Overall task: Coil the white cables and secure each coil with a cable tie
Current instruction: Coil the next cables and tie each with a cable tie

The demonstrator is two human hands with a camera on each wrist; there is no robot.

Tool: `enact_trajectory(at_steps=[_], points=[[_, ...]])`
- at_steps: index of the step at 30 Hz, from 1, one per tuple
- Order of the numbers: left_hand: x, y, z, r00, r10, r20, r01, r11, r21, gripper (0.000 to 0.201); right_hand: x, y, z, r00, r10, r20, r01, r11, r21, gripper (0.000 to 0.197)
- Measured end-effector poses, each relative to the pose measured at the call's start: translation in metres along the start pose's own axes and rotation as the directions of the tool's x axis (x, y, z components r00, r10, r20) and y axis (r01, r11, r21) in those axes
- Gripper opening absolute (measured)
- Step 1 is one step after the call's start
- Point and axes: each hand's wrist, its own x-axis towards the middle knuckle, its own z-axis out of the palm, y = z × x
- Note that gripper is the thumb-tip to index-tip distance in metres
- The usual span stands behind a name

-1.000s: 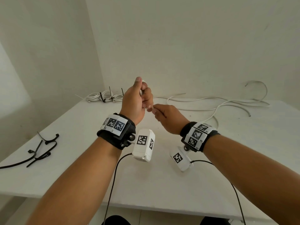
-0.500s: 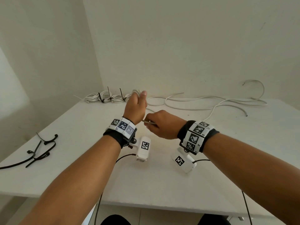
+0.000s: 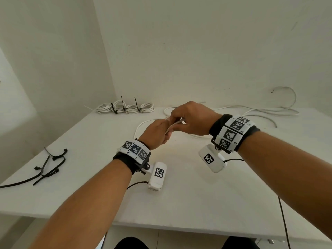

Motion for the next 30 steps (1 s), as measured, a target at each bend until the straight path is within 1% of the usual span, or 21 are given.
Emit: enact_trajectory(at_steps=[1,3,4,6,8,11,14,16,18,20,23,26,30], points=[[-0.001,0.000,0.000,1.000,-0.001,-0.003,0.000,0.999,-0.050,0.048,0.001,0.001,-0.001,1.000,-0.007,-0.020,0.008,1.000,0.021,0.012],[-0.003,-0.002,0.001,1.000,-0.027,-0.003,0.025,0.972,-0.235,0.052,0.002,0.003,-0.003,0.998,-0.008,-0.061,0.012,0.997,0.073,0.012],[-0.005,-0.002,0.002,0.999,-0.047,-0.002,0.044,0.947,-0.318,0.052,0.003,0.005,-0.004,0.996,-0.005,-0.084,0.014,0.994,0.111,0.012],[-0.007,-0.002,0.001,0.998,-0.063,0.016,0.064,0.901,-0.428,0.046,0.004,0.007,-0.008,0.993,0.012,-0.118,0.010,0.982,0.186,0.010],[-0.010,0.000,0.000,0.998,-0.038,0.057,0.061,0.882,-0.468,0.041,0.004,0.008,-0.012,0.990,0.042,-0.132,-0.008,0.968,0.251,0.009],[-0.014,0.003,-0.001,0.997,0.002,0.081,0.039,0.863,-0.503,0.035,0.004,0.011,-0.014,0.983,0.087,-0.160,-0.032,0.947,0.319,0.008],[-0.018,0.006,-0.002,0.994,0.031,0.109,0.039,0.809,-0.586,0.034,0.004,0.014,-0.009,0.971,0.124,-0.203,-0.039,0.925,0.378,0.006],[-0.020,0.011,-0.003,0.991,0.062,0.121,0.033,0.754,-0.656,0.035,0.004,0.015,-0.004,0.961,0.157,-0.226,-0.046,0.900,0.433,0.004],[-0.020,0.017,-0.003,0.991,0.090,0.104,0.011,0.700,-0.714,0.036,0.004,0.013,0.001,0.951,0.174,-0.256,-0.031,0.877,0.480,0.005],[-0.019,0.021,-0.002,0.991,0.118,0.055,-0.038,0.664,-0.747,0.036,0.004,0.011,0.008,0.935,0.183,-0.304,-0.011,0.871,0.491,0.011],[-0.014,0.023,-0.001,0.989,0.147,-0.003,-0.093,0.612,-0.786,0.036,0.005,0.010,0.021,0.915,0.219,-0.338,-0.028,0.872,0.489,0.021],[-0.009,0.024,-0.003,0.986,0.161,-0.040,-0.123,0.549,-0.827,0.036,0.003,0.009,0.033,0.908,0.242,-0.341,-0.064,0.887,0.458,0.033],[-0.004,0.029,-0.006,0.977,0.179,-0.113,-0.186,0.473,-0.861,0.037,-0.002,0.005,0.049,0.919,0.265,-0.292,-0.125,0.898,0.422,0.035]])
